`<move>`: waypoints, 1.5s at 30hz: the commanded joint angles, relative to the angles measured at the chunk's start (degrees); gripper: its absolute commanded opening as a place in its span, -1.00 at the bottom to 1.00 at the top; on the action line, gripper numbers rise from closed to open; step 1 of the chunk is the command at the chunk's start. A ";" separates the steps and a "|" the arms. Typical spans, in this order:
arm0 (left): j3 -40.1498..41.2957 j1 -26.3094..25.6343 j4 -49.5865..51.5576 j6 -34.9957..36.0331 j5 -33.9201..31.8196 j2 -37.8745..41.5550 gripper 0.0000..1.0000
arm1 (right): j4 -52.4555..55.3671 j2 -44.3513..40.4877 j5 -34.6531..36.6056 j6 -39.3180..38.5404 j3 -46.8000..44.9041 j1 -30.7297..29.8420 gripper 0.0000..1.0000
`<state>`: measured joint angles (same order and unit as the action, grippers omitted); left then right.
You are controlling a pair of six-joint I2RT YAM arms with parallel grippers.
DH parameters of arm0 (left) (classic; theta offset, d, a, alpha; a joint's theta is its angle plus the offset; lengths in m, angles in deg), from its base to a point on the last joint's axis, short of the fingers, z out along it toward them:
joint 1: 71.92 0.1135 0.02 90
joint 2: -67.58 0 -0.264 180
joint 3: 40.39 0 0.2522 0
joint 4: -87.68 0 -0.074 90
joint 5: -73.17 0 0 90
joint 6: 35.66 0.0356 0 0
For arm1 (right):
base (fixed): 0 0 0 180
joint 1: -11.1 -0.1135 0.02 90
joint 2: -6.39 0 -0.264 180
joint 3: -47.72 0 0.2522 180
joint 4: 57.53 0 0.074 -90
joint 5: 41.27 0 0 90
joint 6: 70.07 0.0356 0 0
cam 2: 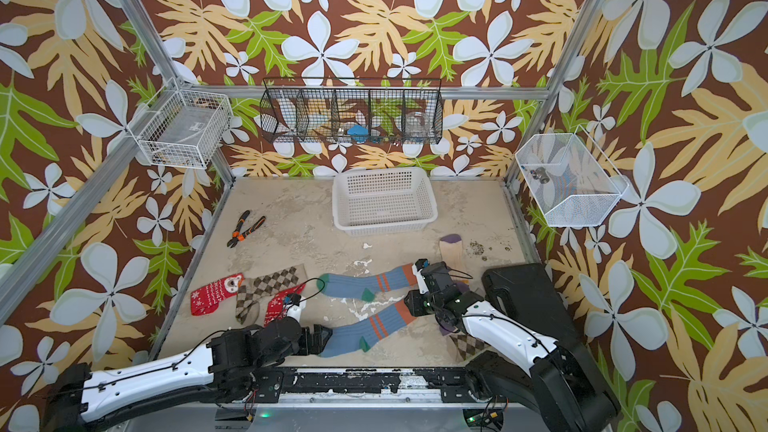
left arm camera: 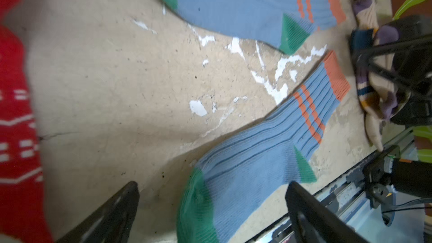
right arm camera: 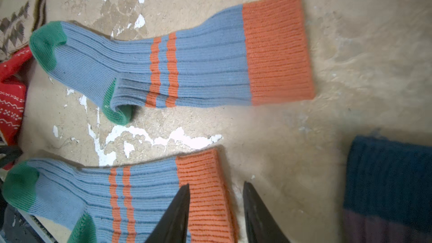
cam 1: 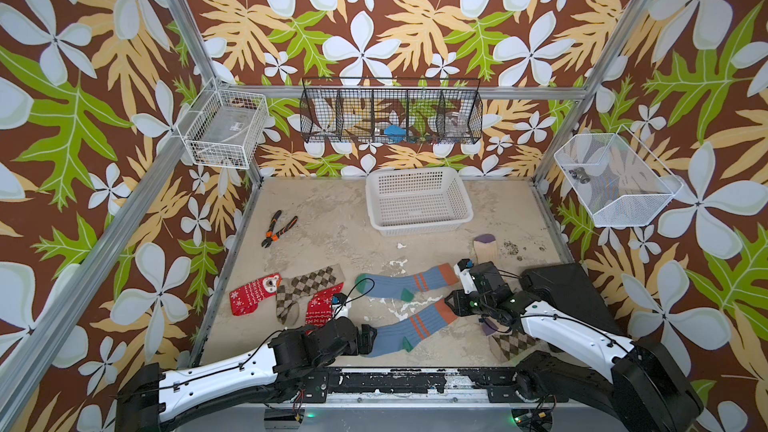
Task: Place the socks together as a pair
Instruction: Pick up the sock from the center of the board.
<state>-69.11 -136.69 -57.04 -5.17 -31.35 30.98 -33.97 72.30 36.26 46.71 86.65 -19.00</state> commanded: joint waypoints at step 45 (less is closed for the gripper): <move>1.96 -0.10 -21.56 1.67 2.29 -18.16 -1.00 | -2.43 -2.49 -2.19 -2.19 1.25 6.18 -1.00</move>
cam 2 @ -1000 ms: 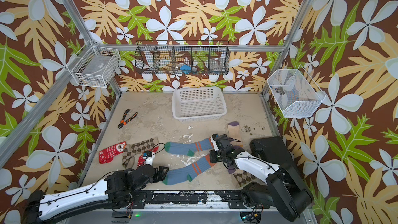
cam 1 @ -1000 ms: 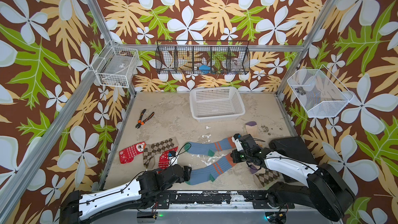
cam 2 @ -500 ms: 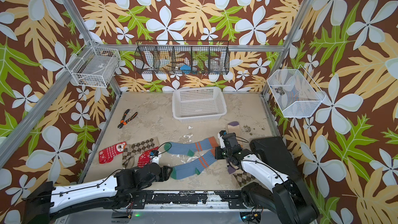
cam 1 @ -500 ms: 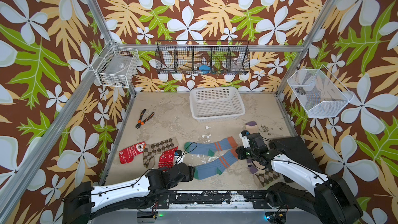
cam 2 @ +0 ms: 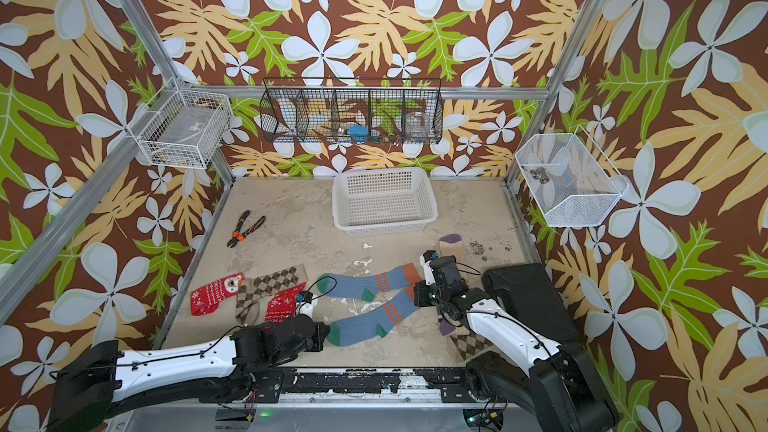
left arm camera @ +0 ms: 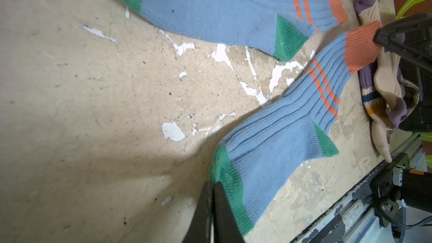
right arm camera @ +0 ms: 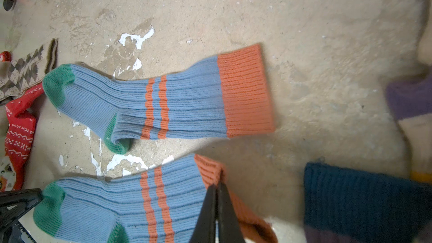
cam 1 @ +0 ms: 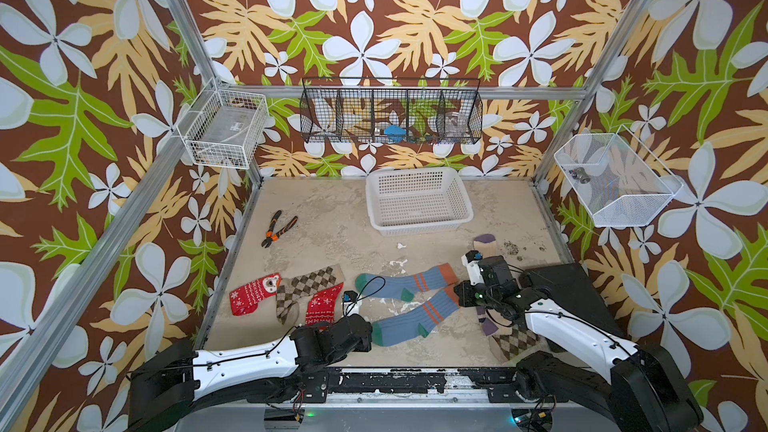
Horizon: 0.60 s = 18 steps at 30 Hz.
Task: Place the socks together as a pair
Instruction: Pick up the sock from the center of the board, then place the sock in the sock.
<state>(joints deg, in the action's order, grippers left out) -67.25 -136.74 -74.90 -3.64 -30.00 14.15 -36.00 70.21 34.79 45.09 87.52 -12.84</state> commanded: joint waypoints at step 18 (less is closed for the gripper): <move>-20.14 20.35 3.72 22.40 3.62 -2.98 -1.00 | 6.12 -3.98 -2.78 -2.75 12.38 0.16 -1.00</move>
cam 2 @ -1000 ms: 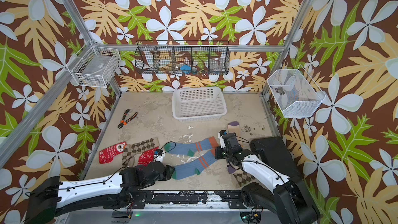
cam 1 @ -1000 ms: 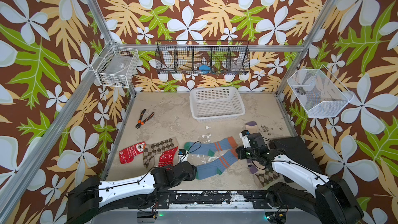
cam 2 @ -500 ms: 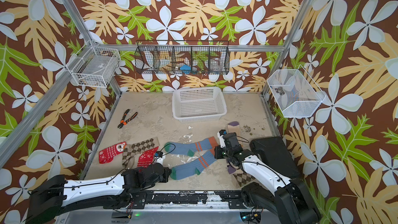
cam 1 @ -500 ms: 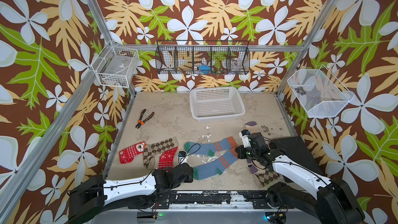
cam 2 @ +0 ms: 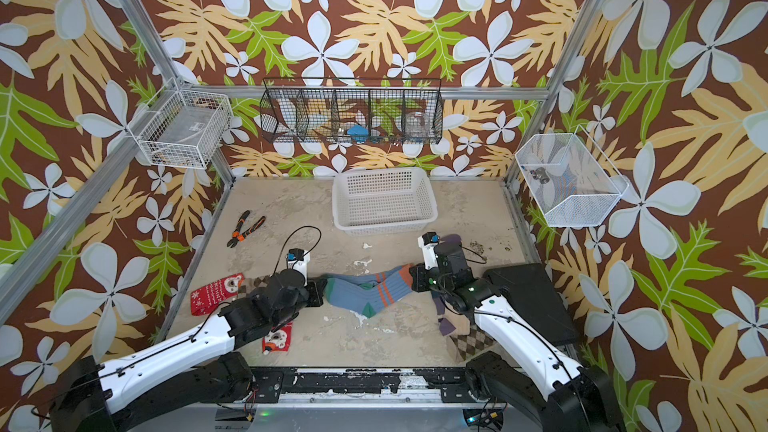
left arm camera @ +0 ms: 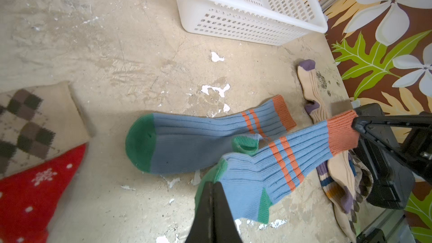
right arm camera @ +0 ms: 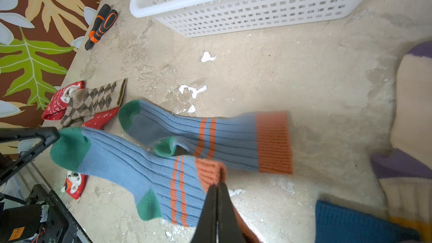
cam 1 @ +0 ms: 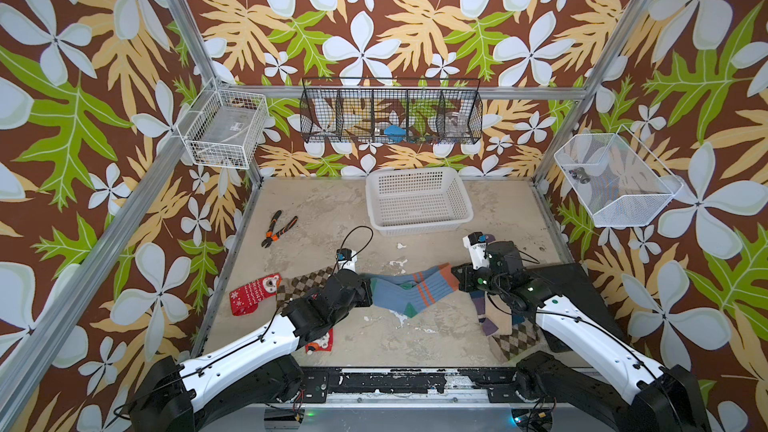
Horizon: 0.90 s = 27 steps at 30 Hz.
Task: Place the socks together as a pair
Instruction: Place the sock in the sock.
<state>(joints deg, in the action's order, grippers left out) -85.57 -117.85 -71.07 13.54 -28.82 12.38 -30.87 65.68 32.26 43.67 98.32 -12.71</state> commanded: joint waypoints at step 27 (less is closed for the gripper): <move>-7.10 15.94 -3.48 6.65 19.50 -4.86 -1.00 | -4.85 10.19 -12.10 -1.02 9.82 3.72 -1.00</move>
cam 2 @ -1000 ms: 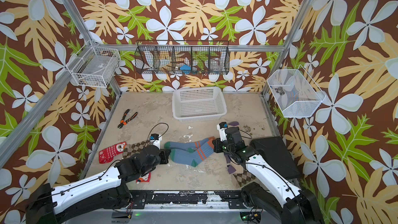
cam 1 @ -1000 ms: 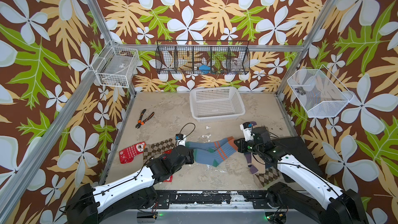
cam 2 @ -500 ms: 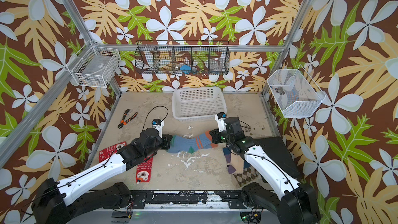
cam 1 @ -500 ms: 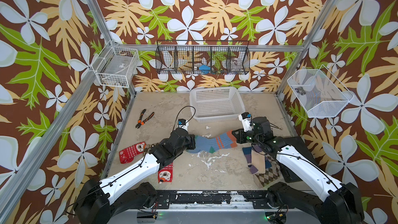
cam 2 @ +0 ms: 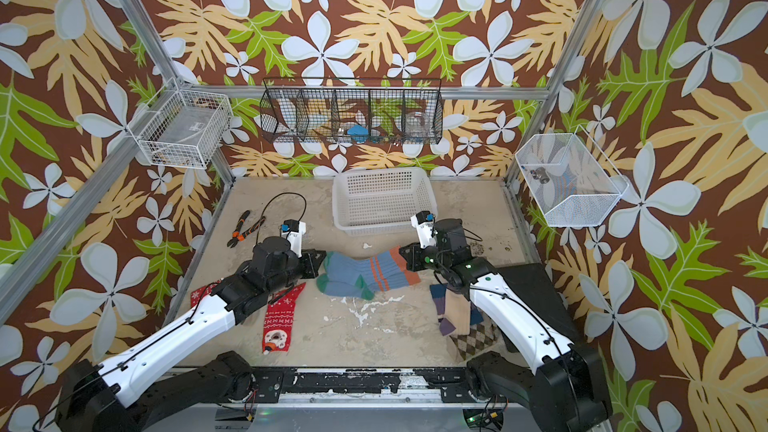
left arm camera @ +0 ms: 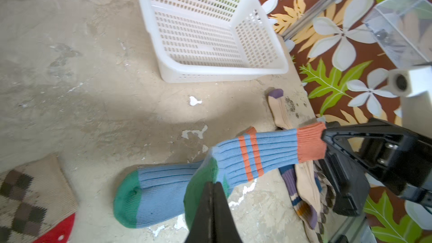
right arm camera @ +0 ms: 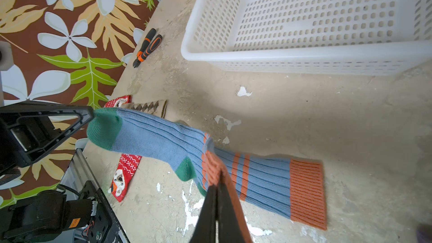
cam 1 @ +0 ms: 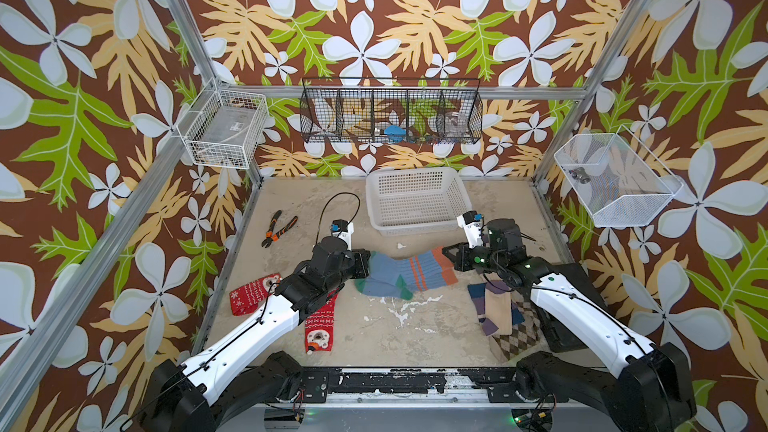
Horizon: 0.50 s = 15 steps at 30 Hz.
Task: Place the socks together as a pair
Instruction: Place the sock in the sock.
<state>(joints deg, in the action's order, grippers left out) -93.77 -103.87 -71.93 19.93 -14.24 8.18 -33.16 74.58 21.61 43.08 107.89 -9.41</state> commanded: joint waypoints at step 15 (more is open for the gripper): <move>2.32 3.56 -3.62 -1.13 15.05 -5.51 -1.00 | -0.62 6.37 -6.55 -1.71 0.42 3.83 -1.00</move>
<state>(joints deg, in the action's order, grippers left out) -90.07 -100.48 -75.49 19.23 -1.35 1.63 -34.36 81.96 16.96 41.75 107.72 -5.50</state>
